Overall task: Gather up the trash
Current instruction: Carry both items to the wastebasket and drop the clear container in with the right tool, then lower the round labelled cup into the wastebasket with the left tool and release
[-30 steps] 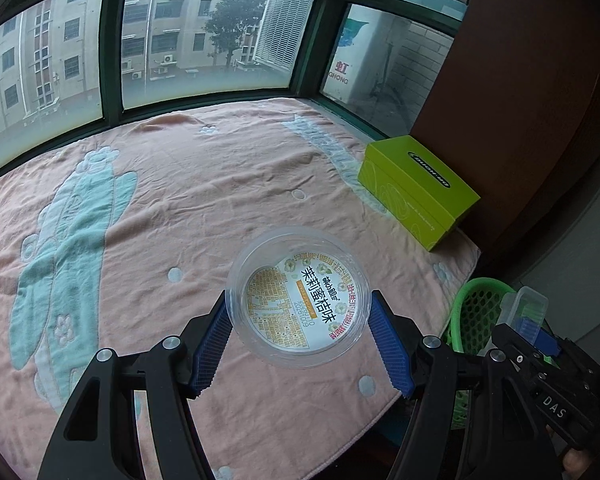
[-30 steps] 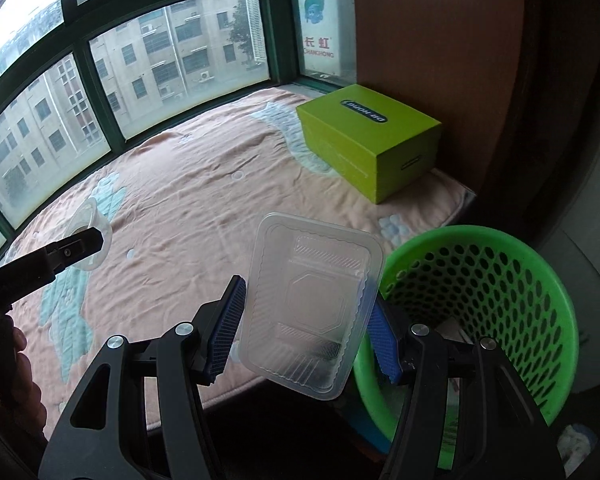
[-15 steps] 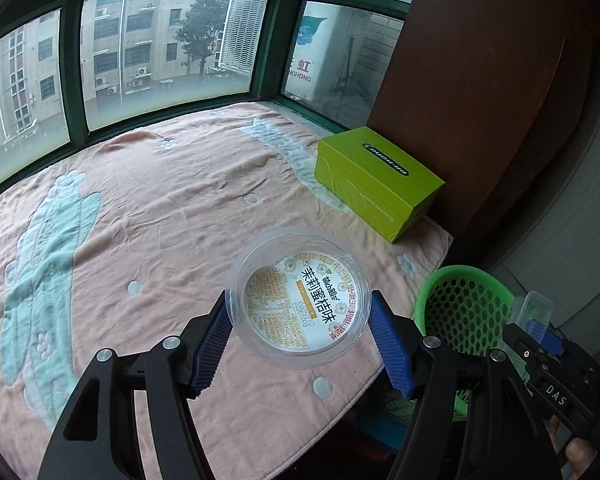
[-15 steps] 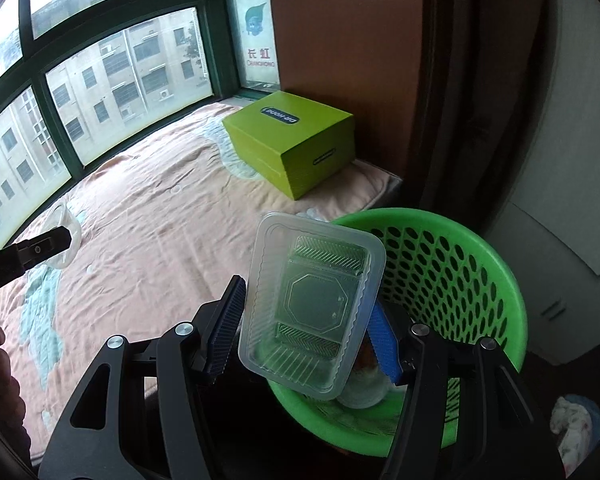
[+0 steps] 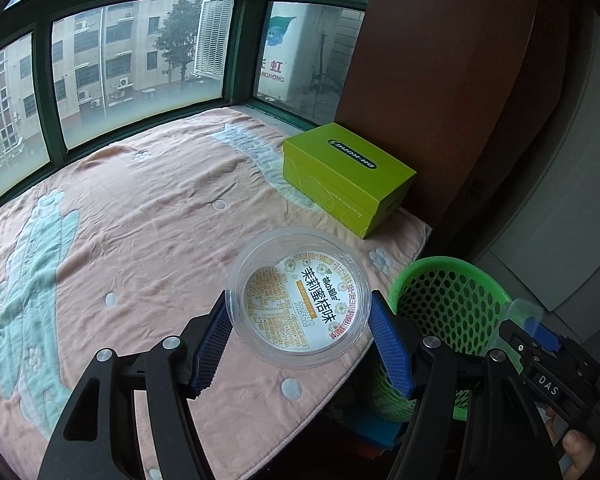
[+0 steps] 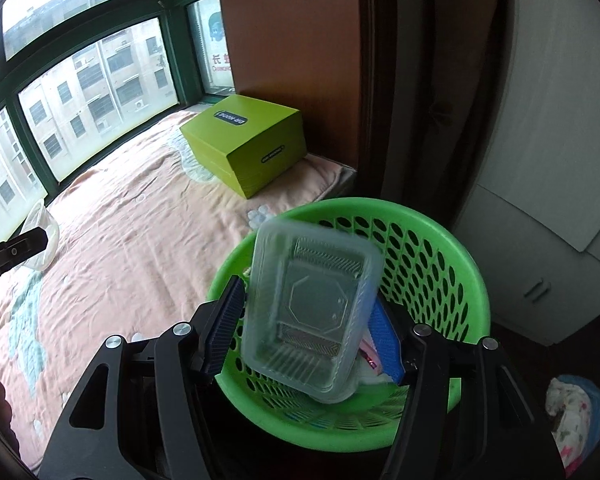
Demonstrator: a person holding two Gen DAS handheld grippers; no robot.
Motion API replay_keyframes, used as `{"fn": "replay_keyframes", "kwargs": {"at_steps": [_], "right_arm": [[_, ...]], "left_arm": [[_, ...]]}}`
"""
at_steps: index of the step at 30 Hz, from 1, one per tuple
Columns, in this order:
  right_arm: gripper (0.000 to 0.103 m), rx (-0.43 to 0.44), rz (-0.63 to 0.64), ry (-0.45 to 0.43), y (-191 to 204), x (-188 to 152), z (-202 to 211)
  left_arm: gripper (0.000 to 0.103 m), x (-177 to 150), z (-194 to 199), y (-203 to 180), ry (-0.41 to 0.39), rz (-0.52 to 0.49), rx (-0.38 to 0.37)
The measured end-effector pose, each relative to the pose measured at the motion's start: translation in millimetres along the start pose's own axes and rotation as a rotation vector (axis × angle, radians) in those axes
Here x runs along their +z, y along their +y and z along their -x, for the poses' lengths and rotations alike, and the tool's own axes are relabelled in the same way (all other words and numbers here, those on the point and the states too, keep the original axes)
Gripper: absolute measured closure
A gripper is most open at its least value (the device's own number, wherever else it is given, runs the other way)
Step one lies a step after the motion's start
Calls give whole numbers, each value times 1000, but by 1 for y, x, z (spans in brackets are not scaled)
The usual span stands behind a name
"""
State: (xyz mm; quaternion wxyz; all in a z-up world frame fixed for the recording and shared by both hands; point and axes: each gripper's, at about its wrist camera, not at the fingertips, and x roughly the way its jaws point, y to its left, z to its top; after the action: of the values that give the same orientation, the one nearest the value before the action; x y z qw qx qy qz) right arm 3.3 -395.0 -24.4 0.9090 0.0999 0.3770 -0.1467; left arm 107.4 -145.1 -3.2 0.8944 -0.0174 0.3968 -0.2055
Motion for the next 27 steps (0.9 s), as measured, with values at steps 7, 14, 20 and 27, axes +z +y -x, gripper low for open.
{"fn": "replay_keyframes", "kwargs": {"at_steps": [7, 14, 20, 27], "right_arm": [[38, -22, -24, -9, -16, -1, 6], [30, -38, -39, -32, -26, -3, 18], [28, -46, -51, -49, -34, -2, 24], [24, -55, -65, -83, -43, -2, 34]], "left_arm": [[38, 2, -6, -18, 8, -30, -26], [38, 1, -14, -41, 23, -73, -54], [38, 0, -20, -57, 40, -96, -75], [38, -1, -27, -78, 58, -133, -101]]}}
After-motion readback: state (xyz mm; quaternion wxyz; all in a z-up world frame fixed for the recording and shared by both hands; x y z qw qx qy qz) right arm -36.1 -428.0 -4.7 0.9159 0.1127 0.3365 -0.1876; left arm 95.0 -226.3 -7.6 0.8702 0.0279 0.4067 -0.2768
